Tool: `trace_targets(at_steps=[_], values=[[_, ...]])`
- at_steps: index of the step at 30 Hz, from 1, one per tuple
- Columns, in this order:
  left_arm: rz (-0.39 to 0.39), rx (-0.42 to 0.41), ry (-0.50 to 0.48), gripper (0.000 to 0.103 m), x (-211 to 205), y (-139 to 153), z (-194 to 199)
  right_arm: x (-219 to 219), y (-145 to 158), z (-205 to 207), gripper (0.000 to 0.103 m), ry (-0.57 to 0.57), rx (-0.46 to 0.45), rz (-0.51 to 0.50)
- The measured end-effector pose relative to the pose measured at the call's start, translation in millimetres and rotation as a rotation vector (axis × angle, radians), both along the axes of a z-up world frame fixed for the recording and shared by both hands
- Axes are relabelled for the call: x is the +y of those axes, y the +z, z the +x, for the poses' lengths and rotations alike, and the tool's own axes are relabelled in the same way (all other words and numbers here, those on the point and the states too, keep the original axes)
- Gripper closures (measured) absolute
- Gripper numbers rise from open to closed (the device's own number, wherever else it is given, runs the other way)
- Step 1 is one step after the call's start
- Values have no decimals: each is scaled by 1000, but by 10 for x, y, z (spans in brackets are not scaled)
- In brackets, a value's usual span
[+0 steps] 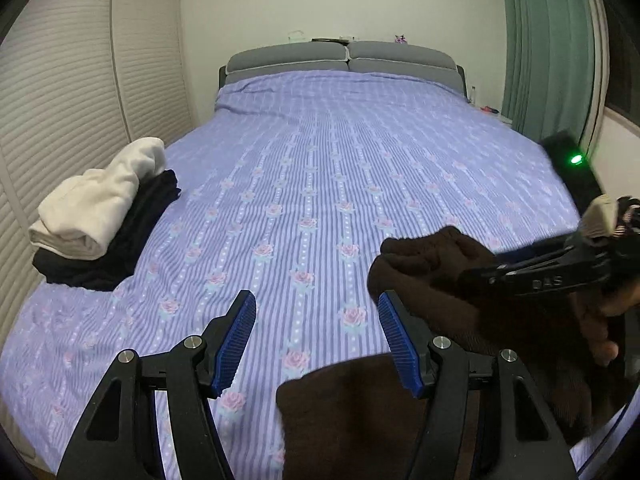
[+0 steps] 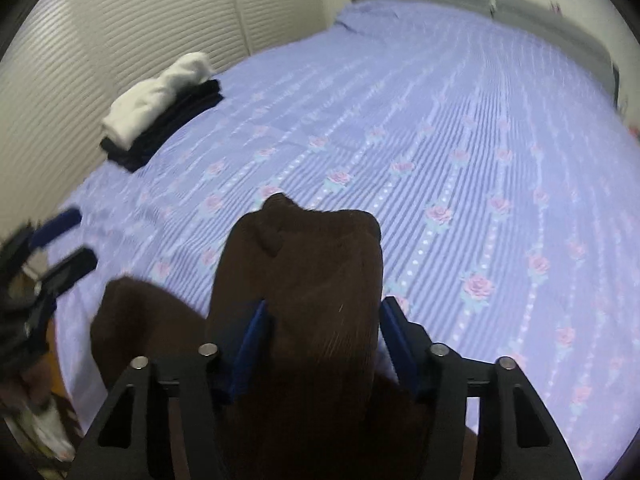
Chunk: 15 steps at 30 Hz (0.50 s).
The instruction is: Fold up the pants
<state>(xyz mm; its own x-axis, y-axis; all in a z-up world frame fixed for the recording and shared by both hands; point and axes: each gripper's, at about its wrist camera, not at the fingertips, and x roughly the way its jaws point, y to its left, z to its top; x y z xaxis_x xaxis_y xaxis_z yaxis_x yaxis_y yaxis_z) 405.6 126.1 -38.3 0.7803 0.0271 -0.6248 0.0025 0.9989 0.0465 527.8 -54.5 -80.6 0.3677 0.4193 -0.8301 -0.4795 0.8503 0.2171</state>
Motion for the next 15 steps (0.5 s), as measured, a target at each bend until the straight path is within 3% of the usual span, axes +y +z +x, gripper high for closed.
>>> trace_targets(at_steps=[1, 2, 3, 7, 11, 15], values=[[5, -1, 2, 40, 1, 4, 3, -7, -39, 61, 54, -14, 36, 18], [8, -2, 2, 40, 15, 13, 9, -37, -104, 105, 76, -30, 87, 59], [14, -5, 2, 40, 40, 23, -15, -33, -113, 116, 88, -32, 105, 87], [26, -22, 24, 40, 179, 124, -178, 26, 137, -165, 91, 0, -40, 101], [21, -32, 48, 40, 369, 242, -456, 311, 633, -720, 91, 93, -266, 42], [56, -62, 65, 40, 535, 358, -802, 655, 842, -1109, 91, 179, -303, 46]])
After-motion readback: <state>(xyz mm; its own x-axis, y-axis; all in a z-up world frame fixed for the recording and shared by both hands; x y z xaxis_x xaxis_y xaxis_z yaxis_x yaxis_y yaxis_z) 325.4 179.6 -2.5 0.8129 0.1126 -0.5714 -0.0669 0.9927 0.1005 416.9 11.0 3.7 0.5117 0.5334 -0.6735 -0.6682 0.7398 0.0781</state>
